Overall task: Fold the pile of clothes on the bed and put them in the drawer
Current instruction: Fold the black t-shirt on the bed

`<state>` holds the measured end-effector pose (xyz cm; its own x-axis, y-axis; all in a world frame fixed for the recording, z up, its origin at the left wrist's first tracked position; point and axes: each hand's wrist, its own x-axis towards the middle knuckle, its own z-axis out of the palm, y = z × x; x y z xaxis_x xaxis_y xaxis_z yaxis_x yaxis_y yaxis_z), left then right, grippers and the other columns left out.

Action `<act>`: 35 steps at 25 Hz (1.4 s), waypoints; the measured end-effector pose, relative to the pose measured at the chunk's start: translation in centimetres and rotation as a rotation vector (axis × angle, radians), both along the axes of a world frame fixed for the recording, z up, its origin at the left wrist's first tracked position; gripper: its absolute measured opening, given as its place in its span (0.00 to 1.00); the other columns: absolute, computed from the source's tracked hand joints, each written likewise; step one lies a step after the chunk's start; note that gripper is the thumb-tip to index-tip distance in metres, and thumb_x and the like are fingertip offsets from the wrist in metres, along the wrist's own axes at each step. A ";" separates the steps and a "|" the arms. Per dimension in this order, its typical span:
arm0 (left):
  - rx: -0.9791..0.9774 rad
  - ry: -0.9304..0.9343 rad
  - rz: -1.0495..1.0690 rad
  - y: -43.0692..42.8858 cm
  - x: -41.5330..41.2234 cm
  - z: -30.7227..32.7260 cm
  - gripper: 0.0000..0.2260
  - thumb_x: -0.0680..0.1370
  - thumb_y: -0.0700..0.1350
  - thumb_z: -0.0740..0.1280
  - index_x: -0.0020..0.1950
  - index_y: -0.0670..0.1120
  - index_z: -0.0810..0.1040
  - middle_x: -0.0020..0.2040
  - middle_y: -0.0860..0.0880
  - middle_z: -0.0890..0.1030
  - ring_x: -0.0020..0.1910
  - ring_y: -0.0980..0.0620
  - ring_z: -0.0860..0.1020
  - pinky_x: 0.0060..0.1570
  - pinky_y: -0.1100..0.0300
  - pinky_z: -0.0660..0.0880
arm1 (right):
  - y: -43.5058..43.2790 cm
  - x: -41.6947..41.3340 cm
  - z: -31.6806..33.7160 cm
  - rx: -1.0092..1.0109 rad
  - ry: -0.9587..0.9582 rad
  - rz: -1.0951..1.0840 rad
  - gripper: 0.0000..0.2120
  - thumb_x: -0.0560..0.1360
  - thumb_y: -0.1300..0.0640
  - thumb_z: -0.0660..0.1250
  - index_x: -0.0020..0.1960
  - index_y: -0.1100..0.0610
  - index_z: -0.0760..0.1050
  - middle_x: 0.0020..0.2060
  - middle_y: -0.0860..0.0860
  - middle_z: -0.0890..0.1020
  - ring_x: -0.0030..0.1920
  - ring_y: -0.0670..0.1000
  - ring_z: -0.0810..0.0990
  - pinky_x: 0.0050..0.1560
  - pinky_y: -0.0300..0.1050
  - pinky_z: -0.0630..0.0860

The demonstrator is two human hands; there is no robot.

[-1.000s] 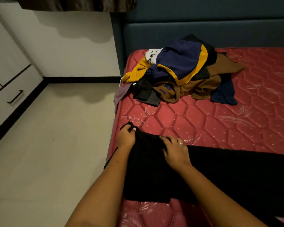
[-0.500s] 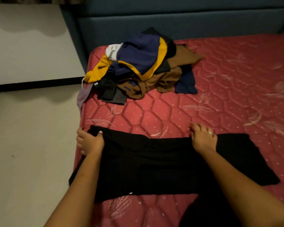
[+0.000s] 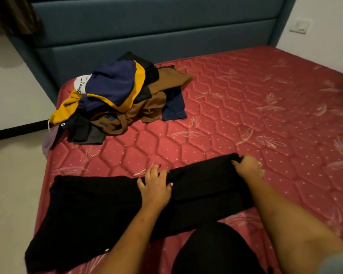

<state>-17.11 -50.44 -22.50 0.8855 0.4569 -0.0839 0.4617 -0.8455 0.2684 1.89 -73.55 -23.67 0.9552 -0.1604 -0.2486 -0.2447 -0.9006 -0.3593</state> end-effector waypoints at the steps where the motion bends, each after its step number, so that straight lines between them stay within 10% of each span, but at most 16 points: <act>1: 0.010 0.029 0.011 0.1 0.4 -0.2 0.20 0.79 0.53 0.62 0.71 0.53 0.64 0.76 0.51 0.57 0.74 0.49 0.55 0.70 0.40 0.54 | 0.1 0.5 0.1 0.047 -0.011 -0.039 0.23 0.75 0.46 0.67 0.64 0.57 0.70 0.62 0.59 0.76 0.65 0.62 0.70 0.64 0.56 0.65; 11: 0.198 0.044 -0.062 2.8 4.7 -1.7 0.13 0.80 0.51 0.61 0.63 0.53 0.73 0.68 0.53 0.69 0.67 0.50 0.66 0.64 0.46 0.58 | 2.0 5.8 -0.1 0.669 -0.187 -0.082 0.02 0.75 0.62 0.69 0.47 0.56 0.79 0.52 0.55 0.82 0.57 0.56 0.78 0.56 0.43 0.70; 19: 0.064 0.146 -0.169 5.7 5.9 -2.6 0.16 0.77 0.61 0.62 0.59 0.53 0.75 0.58 0.52 0.75 0.61 0.50 0.72 0.57 0.54 0.65 | 2.9 7.1 -3.2 0.398 -0.143 -0.187 0.08 0.77 0.51 0.67 0.55 0.52 0.75 0.54 0.56 0.81 0.56 0.60 0.79 0.53 0.49 0.73; 28: -0.021 -0.179 -0.079 6.9 5.1 -2.9 0.05 0.80 0.42 0.62 0.46 0.43 0.74 0.43 0.43 0.80 0.43 0.41 0.78 0.38 0.55 0.67 | 2.8 7.0 -3.1 0.558 -0.237 0.142 0.11 0.78 0.62 0.63 0.54 0.52 0.82 0.55 0.52 0.83 0.57 0.54 0.79 0.54 0.41 0.70; 35: 0.363 -0.206 0.050 3.7 6.3 -4.2 0.04 0.76 0.45 0.66 0.49 0.47 0.77 0.47 0.46 0.77 0.46 0.44 0.74 0.44 0.49 0.66 | 2.4 6.4 -4.2 0.377 -0.257 0.231 0.16 0.78 0.60 0.63 0.65 0.51 0.74 0.62 0.54 0.78 0.60 0.57 0.76 0.60 0.49 0.72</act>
<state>-10.77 -46.73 -26.68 0.8429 0.4672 0.2668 0.4726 -0.8800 0.0478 8.27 -71.14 -27.88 0.9930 0.1180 -0.0011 0.0845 -0.7171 -0.6918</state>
